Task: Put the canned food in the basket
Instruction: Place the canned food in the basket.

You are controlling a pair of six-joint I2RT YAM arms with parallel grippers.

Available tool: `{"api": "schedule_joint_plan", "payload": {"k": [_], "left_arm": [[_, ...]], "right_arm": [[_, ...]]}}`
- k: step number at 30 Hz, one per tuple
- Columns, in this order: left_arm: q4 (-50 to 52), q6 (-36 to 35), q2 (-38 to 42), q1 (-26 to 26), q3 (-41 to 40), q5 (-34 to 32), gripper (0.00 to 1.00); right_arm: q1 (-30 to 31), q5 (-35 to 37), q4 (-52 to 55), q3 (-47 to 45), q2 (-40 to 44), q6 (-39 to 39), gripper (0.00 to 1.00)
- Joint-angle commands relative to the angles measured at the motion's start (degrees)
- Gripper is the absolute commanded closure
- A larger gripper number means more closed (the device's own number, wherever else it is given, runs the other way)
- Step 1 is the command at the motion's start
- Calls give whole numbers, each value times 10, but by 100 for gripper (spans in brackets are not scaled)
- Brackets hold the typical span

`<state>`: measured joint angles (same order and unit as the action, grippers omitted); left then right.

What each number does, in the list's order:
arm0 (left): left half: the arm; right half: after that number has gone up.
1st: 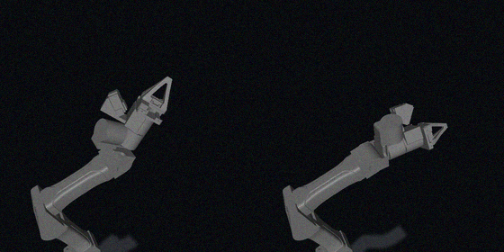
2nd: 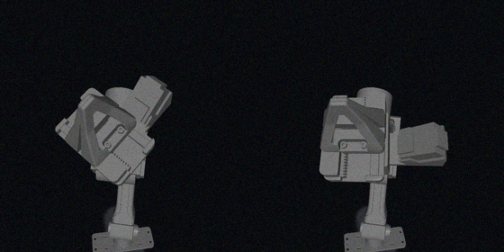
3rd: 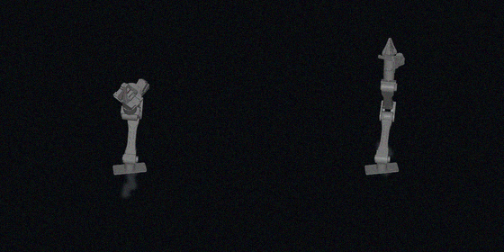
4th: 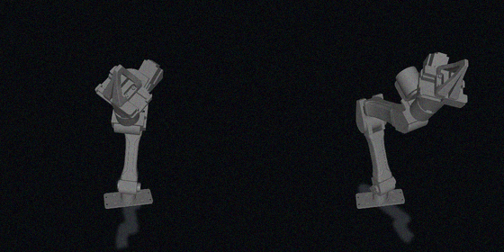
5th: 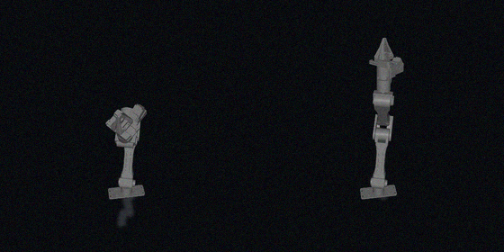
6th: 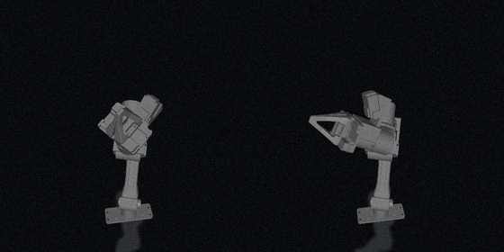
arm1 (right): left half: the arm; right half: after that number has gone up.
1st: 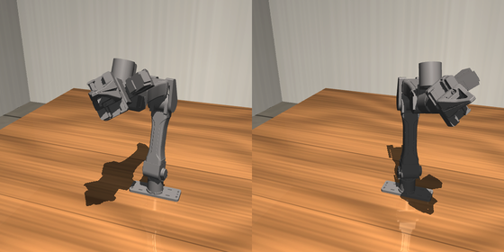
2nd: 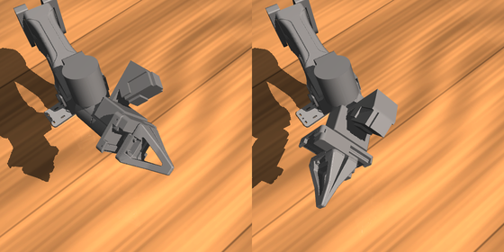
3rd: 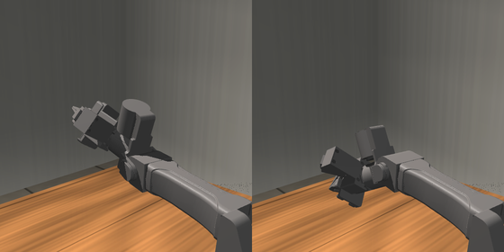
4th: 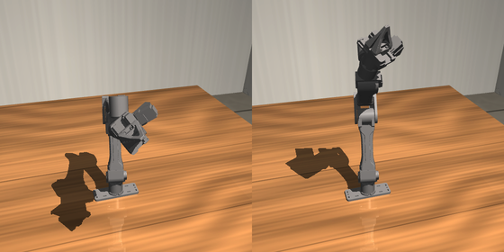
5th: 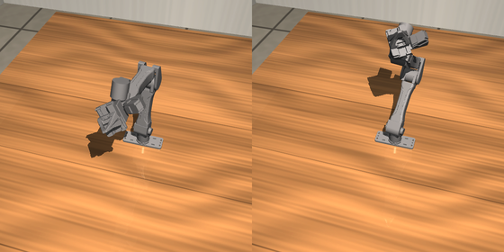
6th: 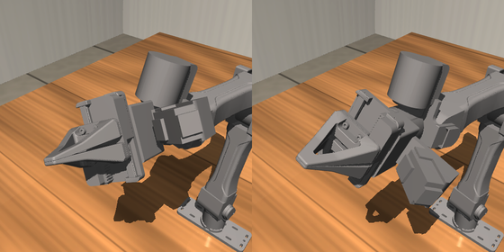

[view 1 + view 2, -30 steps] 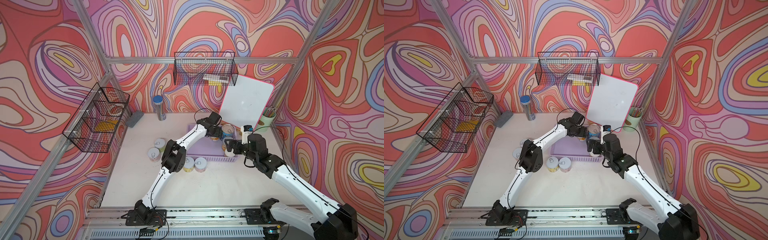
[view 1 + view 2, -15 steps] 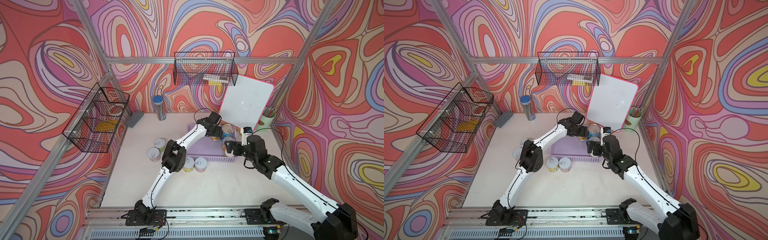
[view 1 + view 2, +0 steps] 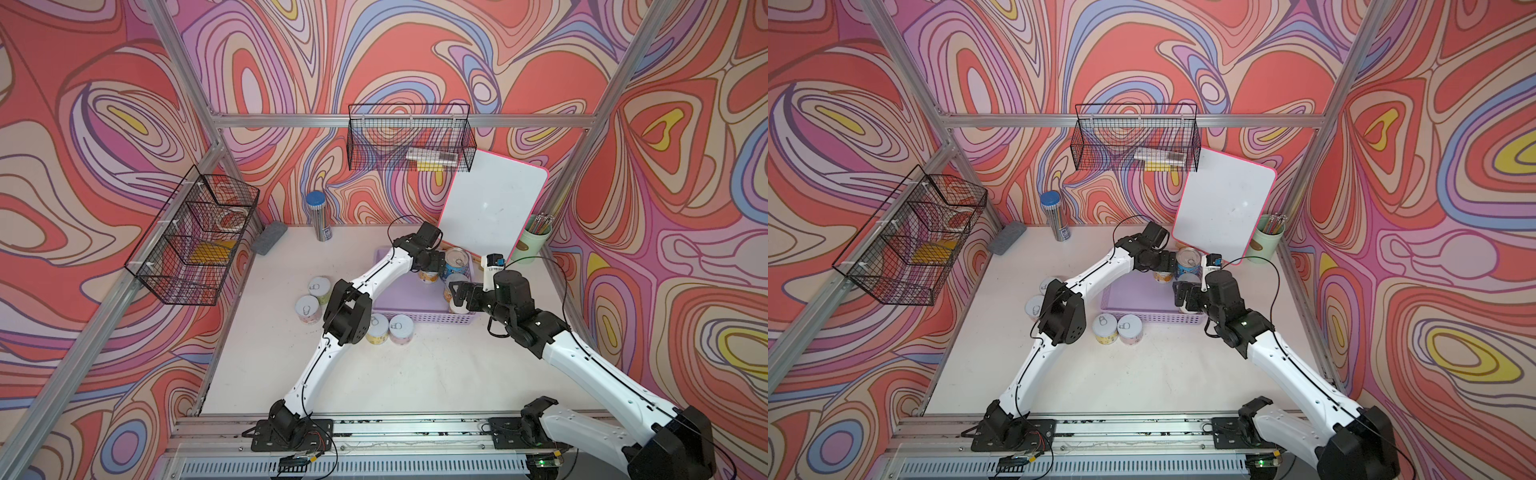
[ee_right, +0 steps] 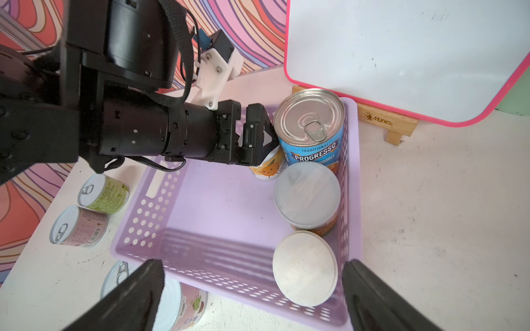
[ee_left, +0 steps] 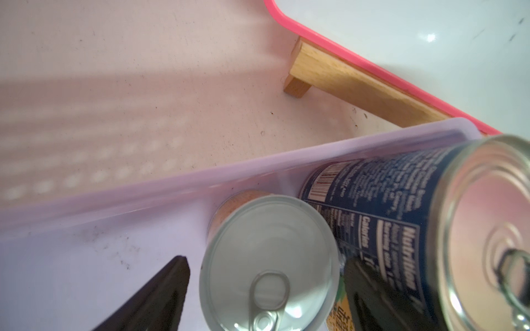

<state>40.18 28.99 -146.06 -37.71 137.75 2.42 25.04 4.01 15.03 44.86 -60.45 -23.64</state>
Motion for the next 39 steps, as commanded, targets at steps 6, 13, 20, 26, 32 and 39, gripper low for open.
{"api": "schedule_joint_plan", "payload": {"k": [6, 13, 20, 26, 32, 39], "left_arm": [[-46, 5, 101, -7, -107, 12, 11], [-94, 11, 231, -6, -267, -13, 10], [-114, 7, 346, 2, -402, -35, 10], [-113, -2, 444, 8, -522, -65, 10], [-97, -2, 540, 15, -630, -104, 9], [-75, 22, 646, 21, -744, -143, 9]], "right_arm": [[-2, -32, 0, 11, -32, 1, 2], [2, -77, -53, 27, -71, -11, 2], [25, -85, -84, 36, -111, -15, 2], [56, -81, -99, 59, -153, -13, 2], [92, -75, -110, 88, -198, -10, 2], [136, -61, -120, 121, -253, -9, 2]]}}
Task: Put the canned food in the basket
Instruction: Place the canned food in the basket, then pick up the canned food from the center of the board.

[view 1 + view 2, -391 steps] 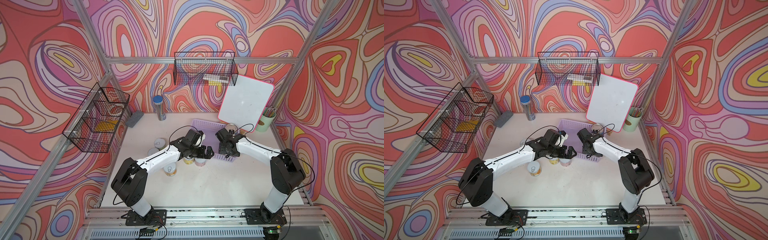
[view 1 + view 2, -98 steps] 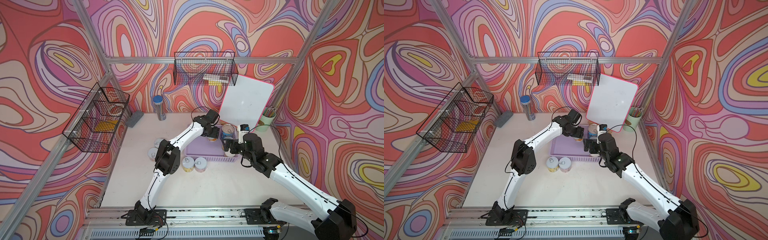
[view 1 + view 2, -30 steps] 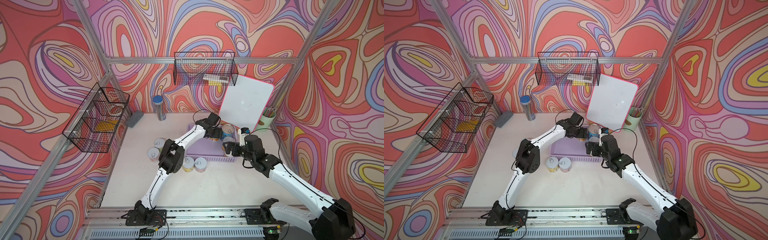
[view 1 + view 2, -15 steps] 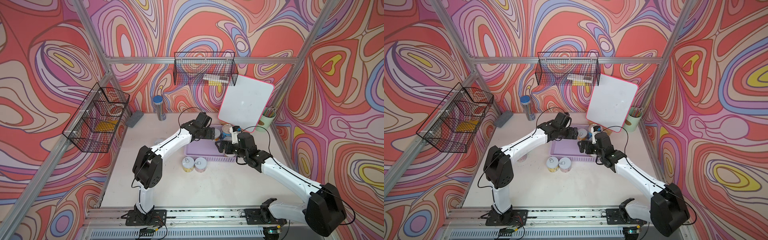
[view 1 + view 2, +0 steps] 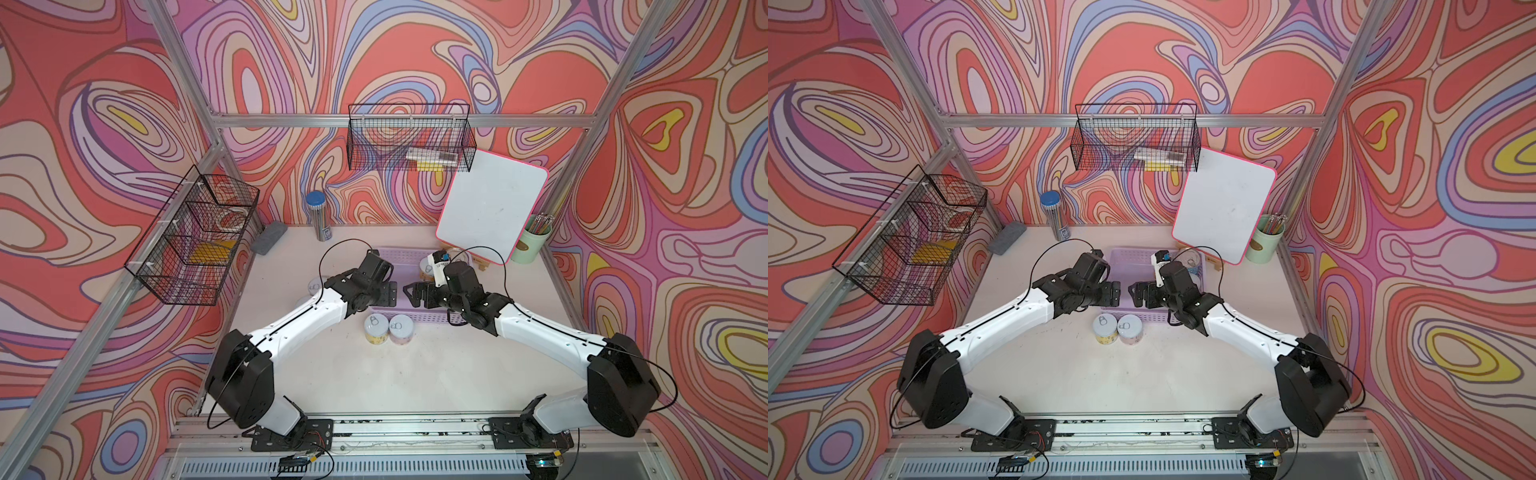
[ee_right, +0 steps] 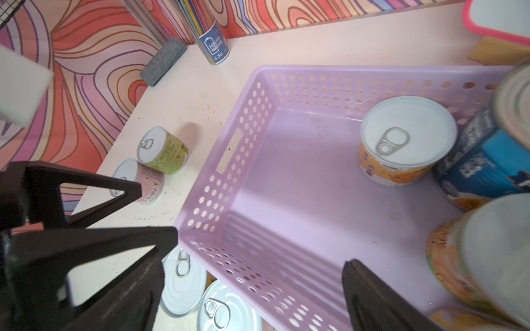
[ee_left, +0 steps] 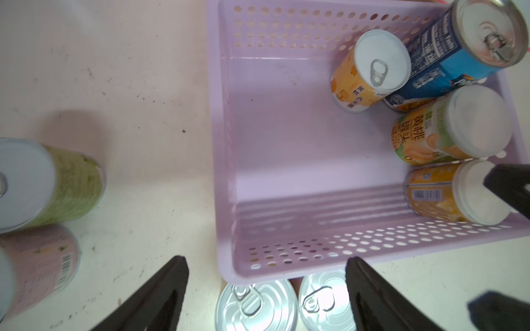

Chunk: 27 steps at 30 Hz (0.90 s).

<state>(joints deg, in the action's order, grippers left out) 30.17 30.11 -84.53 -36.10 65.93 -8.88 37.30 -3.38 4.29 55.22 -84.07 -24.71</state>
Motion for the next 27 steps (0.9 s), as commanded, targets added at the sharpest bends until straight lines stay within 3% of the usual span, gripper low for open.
{"api": "schedule_joint_plan", "payload": {"k": [1, 11, 18, 27], "left_arm": [[28, 12, 40, 6, -36, -32, 9], [43, 36, 81, 5, -100, 9, 9], [36, 93, 69, -5, -114, 2, 4], [32, 143, 33, -33, -98, -10, 1]], "right_arm": [[20, 17, -12, 20, -22, 0, 2], [95, 101, 15, -7, -10, -39, 2], [99, 138, 66, -36, 20, -83, 2], [58, -2, 87, -10, 18, -34, 2]]}}
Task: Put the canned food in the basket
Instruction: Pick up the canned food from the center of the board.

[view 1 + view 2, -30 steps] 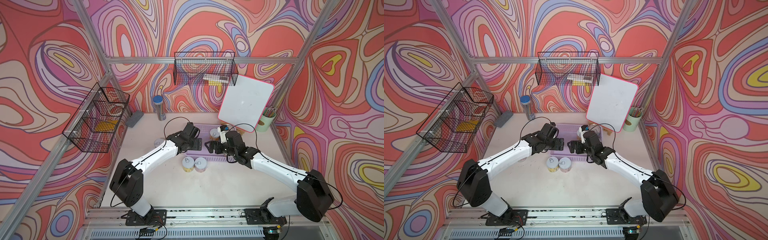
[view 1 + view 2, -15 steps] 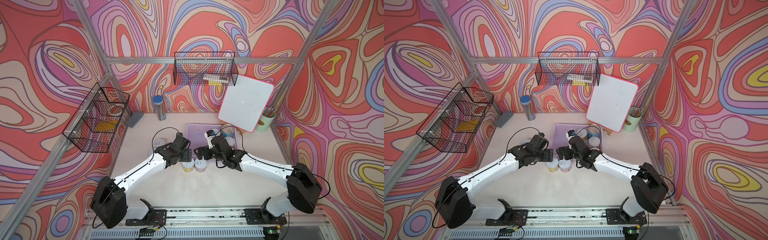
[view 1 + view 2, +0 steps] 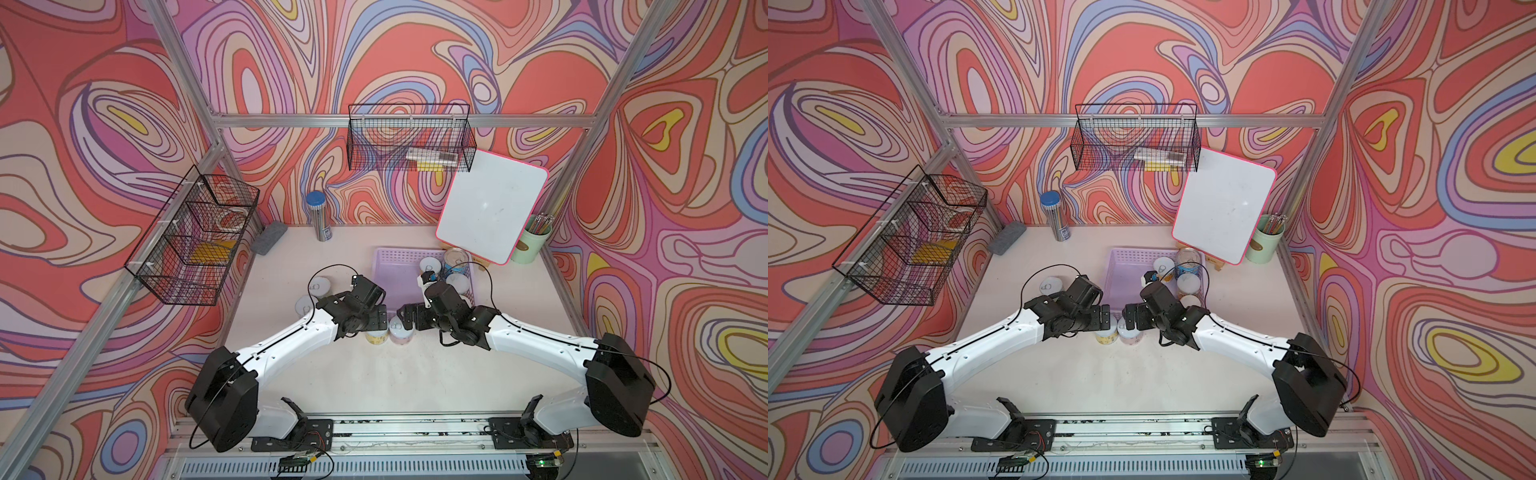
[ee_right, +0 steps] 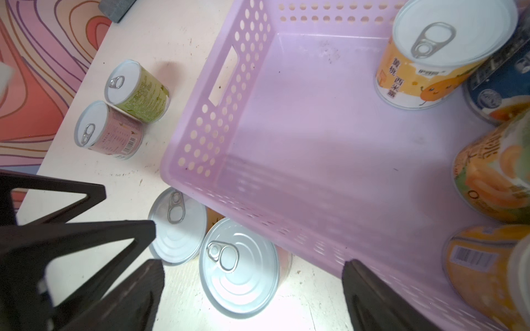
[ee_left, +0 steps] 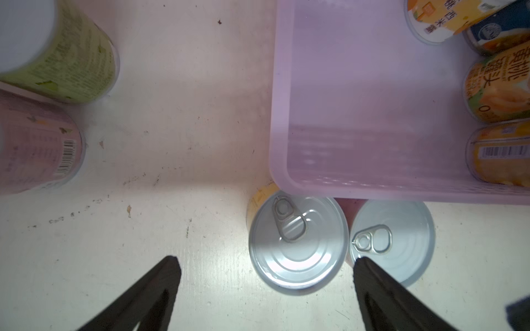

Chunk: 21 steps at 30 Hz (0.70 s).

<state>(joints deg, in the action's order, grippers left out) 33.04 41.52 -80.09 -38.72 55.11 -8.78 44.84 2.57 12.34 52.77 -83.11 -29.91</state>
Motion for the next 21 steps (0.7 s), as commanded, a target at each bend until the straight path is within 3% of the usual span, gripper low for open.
{"api": "schedule_joint_plan", "payload": {"k": [1, 12, 21], "left_arm": [[6, 36, -14, -9, 13, -17, 1], [31, 77, -62, -28, 52, -47, 2], [44, 108, -104, -35, 80, -68, 3]], "right_arm": [[-25, -79, 5, 14, 12, 21, 2], [-84, -182, 70, 31, 56, 86, 2], [-102, -171, 125, 39, 90, 121, 2]]}}
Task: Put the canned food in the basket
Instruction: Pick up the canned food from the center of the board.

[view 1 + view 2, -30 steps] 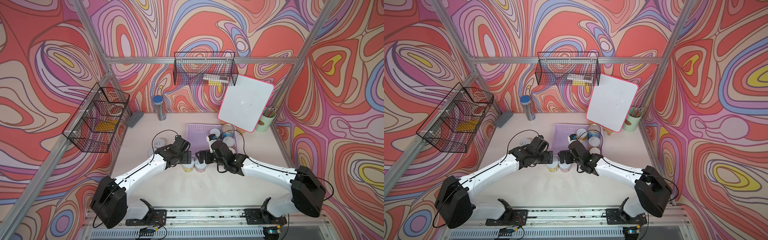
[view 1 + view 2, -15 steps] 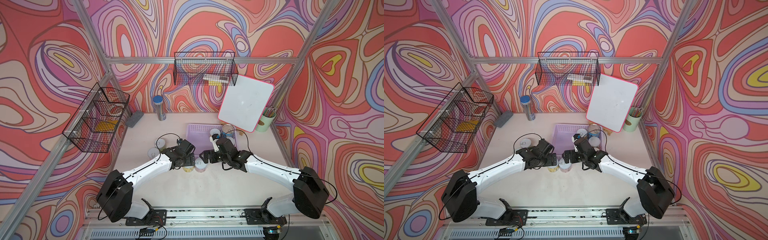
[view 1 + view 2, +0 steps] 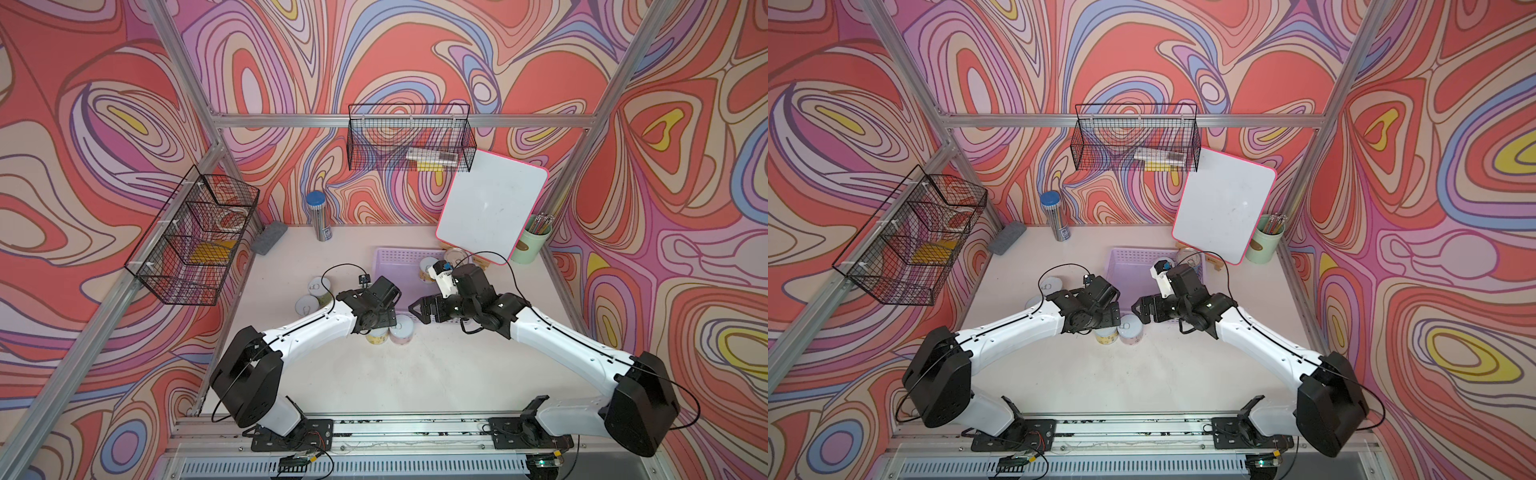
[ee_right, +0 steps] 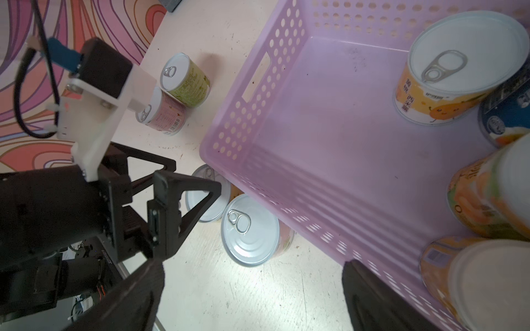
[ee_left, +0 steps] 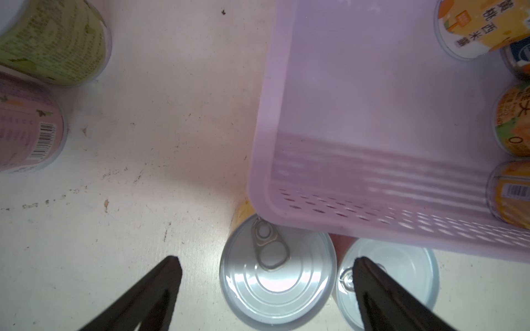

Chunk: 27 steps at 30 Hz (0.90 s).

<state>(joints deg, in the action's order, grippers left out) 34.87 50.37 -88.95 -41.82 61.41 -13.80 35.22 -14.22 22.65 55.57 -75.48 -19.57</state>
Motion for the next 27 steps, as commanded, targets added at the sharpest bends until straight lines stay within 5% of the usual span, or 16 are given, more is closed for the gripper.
{"api": "schedule_joint_plan", "payload": {"k": [1, 16, 27], "left_arm": [[26, 22, -21, -4, 21, -16, 3], [27, 28, -79, -4, 43, -14, 5], [64, 41, -37, -8, 8, -16, 11]], "right_arm": [[-5, -2, 21, 10, 15, 17, 2], [-7, 9, 22, -4, 32, 12, 2], [-7, 0, 12, -1, 20, 7, 2]]}}
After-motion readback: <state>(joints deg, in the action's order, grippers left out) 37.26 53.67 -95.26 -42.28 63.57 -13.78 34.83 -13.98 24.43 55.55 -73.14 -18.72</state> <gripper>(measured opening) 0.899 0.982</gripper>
